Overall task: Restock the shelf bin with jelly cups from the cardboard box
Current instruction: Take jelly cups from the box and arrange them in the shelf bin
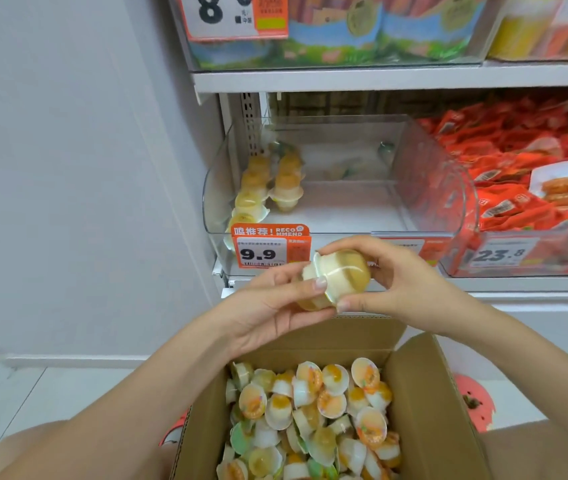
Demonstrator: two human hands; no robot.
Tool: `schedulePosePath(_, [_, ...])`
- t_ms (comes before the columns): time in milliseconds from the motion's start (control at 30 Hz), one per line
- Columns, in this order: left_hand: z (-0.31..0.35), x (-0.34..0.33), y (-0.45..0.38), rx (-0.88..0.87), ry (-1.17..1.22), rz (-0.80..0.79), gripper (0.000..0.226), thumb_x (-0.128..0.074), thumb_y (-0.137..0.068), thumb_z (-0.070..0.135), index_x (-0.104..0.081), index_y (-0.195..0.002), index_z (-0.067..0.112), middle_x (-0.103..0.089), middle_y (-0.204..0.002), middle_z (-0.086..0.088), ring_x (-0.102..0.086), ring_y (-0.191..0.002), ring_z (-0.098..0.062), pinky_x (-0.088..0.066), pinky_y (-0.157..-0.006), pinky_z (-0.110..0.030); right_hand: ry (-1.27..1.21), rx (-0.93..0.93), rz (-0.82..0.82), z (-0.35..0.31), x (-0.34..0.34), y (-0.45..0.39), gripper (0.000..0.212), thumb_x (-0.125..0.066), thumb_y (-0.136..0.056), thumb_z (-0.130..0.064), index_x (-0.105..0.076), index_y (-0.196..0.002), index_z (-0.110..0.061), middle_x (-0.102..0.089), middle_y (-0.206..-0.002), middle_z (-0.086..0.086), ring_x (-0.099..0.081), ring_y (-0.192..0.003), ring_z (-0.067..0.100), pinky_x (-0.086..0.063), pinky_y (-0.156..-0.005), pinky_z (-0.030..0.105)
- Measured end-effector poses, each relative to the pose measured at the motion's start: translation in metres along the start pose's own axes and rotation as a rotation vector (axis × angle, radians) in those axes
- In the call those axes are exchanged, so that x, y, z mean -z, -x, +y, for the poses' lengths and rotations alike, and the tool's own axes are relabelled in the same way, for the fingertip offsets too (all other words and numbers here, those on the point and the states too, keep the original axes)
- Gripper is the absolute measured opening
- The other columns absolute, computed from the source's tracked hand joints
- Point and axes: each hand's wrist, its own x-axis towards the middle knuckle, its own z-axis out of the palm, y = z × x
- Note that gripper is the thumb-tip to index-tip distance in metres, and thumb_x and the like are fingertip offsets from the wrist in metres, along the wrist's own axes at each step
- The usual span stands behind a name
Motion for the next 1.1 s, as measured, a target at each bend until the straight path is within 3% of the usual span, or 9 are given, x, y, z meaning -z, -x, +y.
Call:
schedulePosePath(133, [0.000,-0.003,0.001,0.005,-0.013,-0.035,0.066,-0.091,-0.051,0.020,-0.067,-0.109,-0.001,-0.069,-0.107,-0.017,-0.069,-0.095,-0.024,-0.058,-0.078,-0.031,0.131,-0.005,-0.019,-0.006,0.006,0.001,0.054,-0.078,-0.063,-0.032,-0.060,-0.115,-0.032,-0.063,-0.109,-0.026,-0.058,-0.103,0.000,-0.047,-0.091,0.022])
schedulePosePath(367, [-0.004,-0.008,-0.001,0.034,-0.010,-0.031,0.063,-0.094,-0.047,0.025,-0.073,-0.102,0.003,-0.067,-0.111,-0.022,-0.067,-0.102,-0.028,-0.056,-0.087,-0.034,0.084,-0.018,-0.085,-0.008,0.006,0.003,0.069,-0.086,-0.055,-0.033,-0.057,-0.117,-0.040,-0.062,-0.115,-0.021,-0.058,-0.111,0.003,-0.045,-0.098,0.024])
schedulePosePath(533, [-0.003,-0.009,0.001,0.078,0.004,-0.055,0.061,-0.094,-0.046,0.024,-0.073,-0.100,0.003,-0.070,-0.104,-0.018,-0.070,-0.091,-0.021,-0.059,-0.072,-0.027,0.157,-0.044,-0.025,-0.013,0.004,0.002,0.060,-0.088,-0.053,-0.031,-0.064,-0.108,-0.034,-0.065,-0.105,-0.023,-0.060,-0.100,-0.002,-0.046,-0.088,0.014])
schedulePosePath(667, [0.006,-0.015,0.004,0.017,0.024,0.013,0.056,-0.088,-0.059,0.025,-0.070,-0.108,0.005,-0.069,-0.111,-0.014,-0.069,-0.095,-0.022,-0.057,-0.084,-0.036,0.065,-0.062,0.047,-0.021,0.004,-0.006,0.060,-0.083,-0.047,-0.038,-0.067,-0.105,-0.030,-0.069,-0.095,-0.017,-0.063,-0.086,-0.002,-0.047,-0.075,0.011])
schedulePosePath(767, [0.025,-0.010,0.007,-0.037,-0.405,0.252,0.049,-0.073,-0.079,0.037,-0.058,-0.117,0.010,-0.065,-0.119,-0.005,-0.068,-0.102,-0.018,-0.057,-0.084,-0.040,0.064,-0.069,0.194,-0.029,0.015,-0.028,0.061,-0.083,-0.047,-0.041,-0.068,-0.105,-0.027,-0.071,-0.096,-0.009,-0.065,-0.085,0.004,-0.053,-0.076,0.020])
schedulePosePath(833, [0.034,0.002,0.007,-0.083,-0.801,0.513,0.038,-0.067,-0.083,0.041,-0.056,-0.104,0.013,-0.067,-0.106,-0.003,-0.069,-0.093,-0.017,-0.058,-0.078,-0.033,0.191,-0.087,0.299,-0.032,0.025,-0.055,0.059,-0.087,-0.052,-0.040,-0.068,-0.106,-0.026,-0.068,-0.100,-0.010,-0.063,-0.087,0.005,-0.051,-0.079,0.020])
schedulePosePath(900, [0.037,0.016,0.007,-0.106,-1.094,0.669,0.030,-0.069,-0.083,0.039,-0.051,-0.094,0.017,-0.065,-0.090,0.000,-0.066,-0.083,-0.019,-0.053,-0.070,-0.032,0.387,-0.124,0.298,-0.030,0.032,-0.091,0.059,-0.088,-0.056,-0.038,-0.066,-0.109,-0.025,-0.065,-0.101,-0.011,-0.060,-0.089,0.006,-0.047,-0.077,0.018])
schedulePosePath(1000, [0.037,0.028,0.008,-0.048,-1.330,0.646,0.031,-0.066,-0.084,0.041,-0.047,-0.098,0.022,-0.061,-0.092,0.010,-0.058,-0.072,-0.007,-0.044,-0.060,-0.024,0.623,-0.161,0.159,-0.012,0.026,-0.144,0.067,-0.088,-0.056,-0.040,-0.063,-0.115,-0.022,-0.063,-0.112,-0.005,-0.057,-0.103,0.015,-0.044,-0.080,0.025])
schedulePosePath(1100, [0.037,0.028,0.009,-0.050,-1.529,0.653,0.032,-0.061,-0.086,0.045,-0.045,-0.106,0.025,-0.056,-0.107,0.011,-0.057,-0.079,-0.009,-0.045,-0.068,-0.025,0.732,-0.197,0.024,0.015,0.012,-0.177,0.068,-0.088,-0.060,-0.033,-0.059,-0.120,-0.018,-0.060,-0.116,0.002,-0.056,-0.105,0.022,-0.039,-0.074,0.025])
